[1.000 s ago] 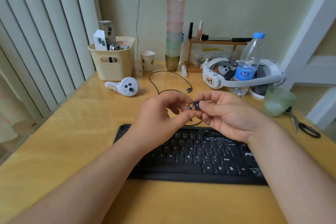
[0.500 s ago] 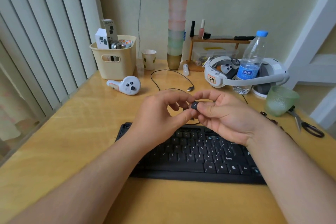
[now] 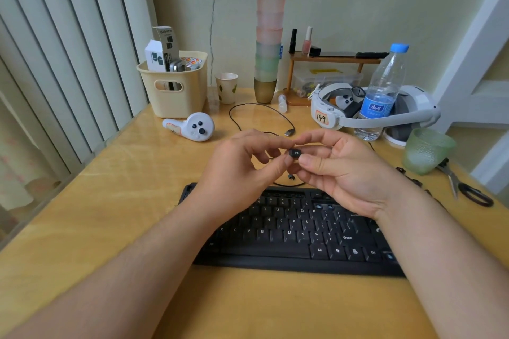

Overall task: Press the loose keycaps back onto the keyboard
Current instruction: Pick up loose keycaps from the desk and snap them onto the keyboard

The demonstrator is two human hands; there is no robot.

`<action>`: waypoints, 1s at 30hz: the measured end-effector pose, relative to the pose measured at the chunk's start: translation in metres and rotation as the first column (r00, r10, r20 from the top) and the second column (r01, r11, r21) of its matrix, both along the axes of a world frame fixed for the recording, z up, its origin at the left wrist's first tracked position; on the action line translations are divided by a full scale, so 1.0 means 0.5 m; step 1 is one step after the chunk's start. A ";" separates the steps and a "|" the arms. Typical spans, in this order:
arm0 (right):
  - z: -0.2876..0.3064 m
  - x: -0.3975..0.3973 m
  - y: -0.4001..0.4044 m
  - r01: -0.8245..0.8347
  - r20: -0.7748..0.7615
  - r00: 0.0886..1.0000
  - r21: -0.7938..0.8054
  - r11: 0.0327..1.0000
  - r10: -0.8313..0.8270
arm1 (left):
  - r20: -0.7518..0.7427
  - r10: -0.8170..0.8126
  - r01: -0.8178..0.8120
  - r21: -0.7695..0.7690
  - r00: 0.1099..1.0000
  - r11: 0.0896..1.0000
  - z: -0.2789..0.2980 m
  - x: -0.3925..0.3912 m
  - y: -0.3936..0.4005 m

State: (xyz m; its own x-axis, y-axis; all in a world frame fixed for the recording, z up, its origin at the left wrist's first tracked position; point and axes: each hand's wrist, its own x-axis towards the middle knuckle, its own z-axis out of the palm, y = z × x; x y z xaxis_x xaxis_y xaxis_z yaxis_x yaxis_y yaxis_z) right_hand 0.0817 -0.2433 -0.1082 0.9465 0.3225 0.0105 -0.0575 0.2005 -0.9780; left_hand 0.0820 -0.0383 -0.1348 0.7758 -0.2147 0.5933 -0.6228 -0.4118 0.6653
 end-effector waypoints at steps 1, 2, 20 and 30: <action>0.000 0.000 0.001 0.006 0.012 1.000 -0.006 1.000 -0.006 | 0.005 0.010 -0.010 -0.014 1.000 1.000 -0.001 0.002 0.001; 0.000 -0.001 0.001 0.013 0.026 1.000 -0.017 1.000 -0.012 | 0.007 0.016 -0.015 -0.025 1.000 1.000 -0.001 0.003 0.001; 0.030 0.000 0.004 0.405 0.503 0.858 -0.786 0.466 0.103 | -0.101 0.103 -0.083 0.190 0.990 0.978 -0.012 0.008 -0.006; 0.002 0.062 -0.030 0.106 0.146 0.986 -0.919 0.379 0.078 | -0.224 0.193 -0.061 0.490 0.955 0.870 -0.016 0.016 0.002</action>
